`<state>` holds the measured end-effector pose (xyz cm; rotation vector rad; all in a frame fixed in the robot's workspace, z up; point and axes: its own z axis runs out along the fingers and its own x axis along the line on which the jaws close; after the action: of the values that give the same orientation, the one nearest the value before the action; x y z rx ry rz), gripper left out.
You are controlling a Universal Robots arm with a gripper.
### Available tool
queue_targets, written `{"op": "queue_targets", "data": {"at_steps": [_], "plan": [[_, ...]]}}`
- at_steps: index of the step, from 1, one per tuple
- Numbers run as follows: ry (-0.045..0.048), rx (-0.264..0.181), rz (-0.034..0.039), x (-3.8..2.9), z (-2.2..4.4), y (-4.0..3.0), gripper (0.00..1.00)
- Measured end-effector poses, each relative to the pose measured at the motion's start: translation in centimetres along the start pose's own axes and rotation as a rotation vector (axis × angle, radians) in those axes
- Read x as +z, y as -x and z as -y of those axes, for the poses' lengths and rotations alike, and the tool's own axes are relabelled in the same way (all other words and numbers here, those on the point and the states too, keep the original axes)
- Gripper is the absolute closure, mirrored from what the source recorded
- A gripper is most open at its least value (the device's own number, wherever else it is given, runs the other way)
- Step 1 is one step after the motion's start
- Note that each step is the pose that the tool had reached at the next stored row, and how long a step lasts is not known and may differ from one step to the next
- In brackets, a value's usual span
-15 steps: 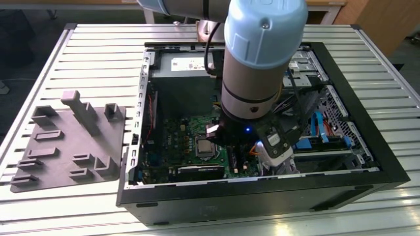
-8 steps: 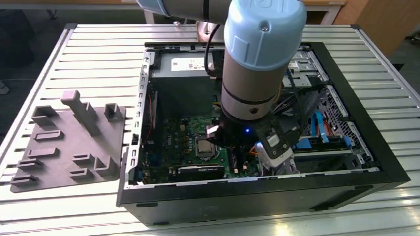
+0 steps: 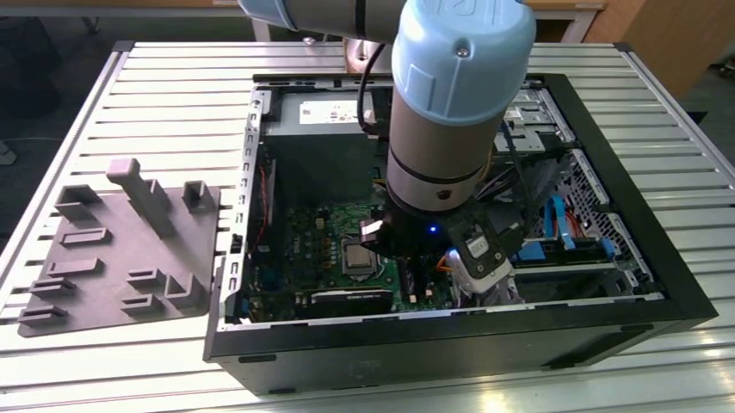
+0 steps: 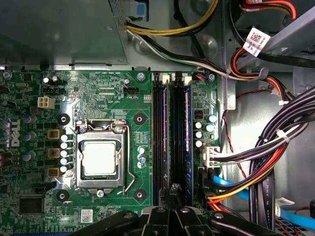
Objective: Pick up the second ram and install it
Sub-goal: 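Press down the second ram until it locks into place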
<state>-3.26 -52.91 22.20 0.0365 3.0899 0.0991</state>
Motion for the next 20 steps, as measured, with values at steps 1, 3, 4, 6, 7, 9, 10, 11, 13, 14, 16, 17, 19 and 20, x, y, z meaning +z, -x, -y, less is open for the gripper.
{"op": "queue_targets", "data": {"at_steps": [1, 3, 4, 6, 7, 9, 10, 11, 13, 14, 16, 17, 19, 20], "plan": [[0.0000, 0.000, 0.0000, 0.00, 0.00, 0.00, 0.89], [0.0002, 0.000, 0.0000, 0.06, 0.00, 0.00, 0.89], [0.0000, 0.000, 0.0000, 0.09, 0.01, 0.00, 0.89], [-0.0004, 0.000, -0.0001, 0.15, 0.01, -0.01, 0.89], [-0.0005, 0.000, -0.0001, 0.19, 0.02, -0.01, 0.89], [-0.0004, 0.000, -0.0001, 0.24, 0.02, -0.01, 0.89], [-0.0002, 0.000, -0.0001, 0.25, 0.02, -0.01, 0.89], [0.0000, 0.000, 0.0000, 0.26, 0.02, -0.01, 0.89], [0.0000, 0.000, -0.0001, 0.26, 0.02, -0.01, 0.89], [-0.0001, 0.000, 0.0000, 0.26, 0.02, -0.01, 0.89], [0.0001, 0.000, 0.0000, 0.31, 0.02, -0.01, 0.89], [0.0001, 0.000, 0.0000, 0.35, 0.02, -0.02, 0.89], [-0.0003, 0.000, -0.0001, 0.37, 0.03, -0.02, 0.89], [-0.0004, 0.000, -0.0001, 0.37, 0.03, -0.02, 0.89]]}}
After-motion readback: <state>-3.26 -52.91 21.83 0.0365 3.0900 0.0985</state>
